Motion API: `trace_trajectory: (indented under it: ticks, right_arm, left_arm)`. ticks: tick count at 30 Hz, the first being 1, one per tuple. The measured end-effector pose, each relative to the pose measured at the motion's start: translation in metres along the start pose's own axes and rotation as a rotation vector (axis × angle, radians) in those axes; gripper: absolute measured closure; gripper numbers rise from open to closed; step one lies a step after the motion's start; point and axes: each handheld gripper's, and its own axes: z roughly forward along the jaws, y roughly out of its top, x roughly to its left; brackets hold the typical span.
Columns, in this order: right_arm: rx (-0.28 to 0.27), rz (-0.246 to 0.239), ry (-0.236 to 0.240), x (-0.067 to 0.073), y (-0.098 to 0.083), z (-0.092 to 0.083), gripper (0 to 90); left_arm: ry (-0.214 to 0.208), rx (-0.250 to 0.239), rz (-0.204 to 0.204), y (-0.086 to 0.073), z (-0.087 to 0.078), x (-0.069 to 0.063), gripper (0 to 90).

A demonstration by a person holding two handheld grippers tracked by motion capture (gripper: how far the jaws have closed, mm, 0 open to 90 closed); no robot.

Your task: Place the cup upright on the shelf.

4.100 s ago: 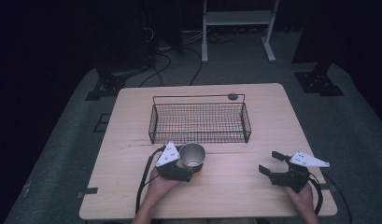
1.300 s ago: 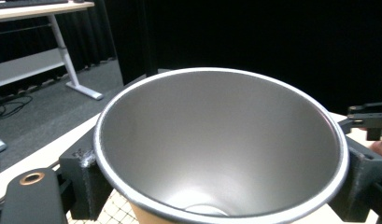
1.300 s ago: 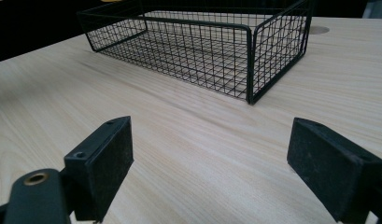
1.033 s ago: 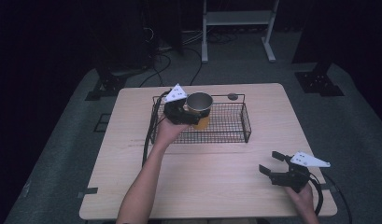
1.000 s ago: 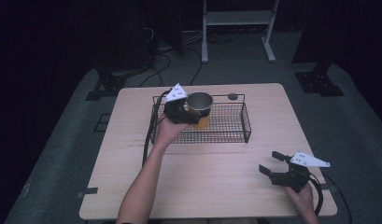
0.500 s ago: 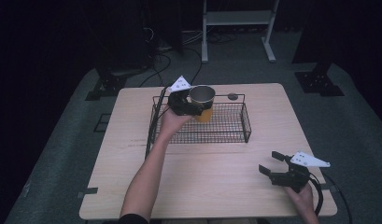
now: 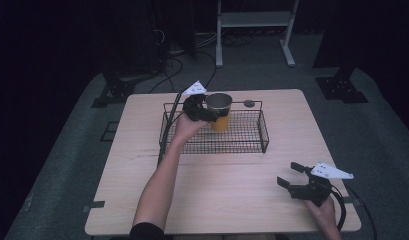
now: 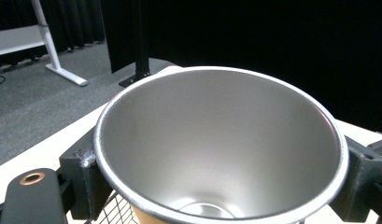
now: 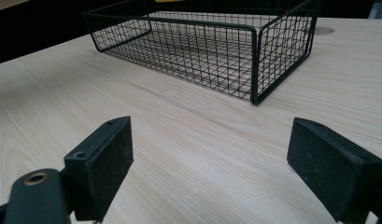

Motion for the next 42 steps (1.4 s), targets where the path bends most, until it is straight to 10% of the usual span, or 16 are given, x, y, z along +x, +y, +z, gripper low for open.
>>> trace_trajectory:
  ticks: [12,42]
  right_arm:
    - [-0.002,0.004,0.004,0.0,0.0,0.0,13.4]
    - [-0.003,0.003,0.012,-0.001,0.0,0.0,13.4]
  left_arm:
    - [-0.095,0.083,0.007,-0.016,0.021,0.011,12.2]
    - [-0.094,0.266,0.086,-0.028,0.046,0.01,11.8]
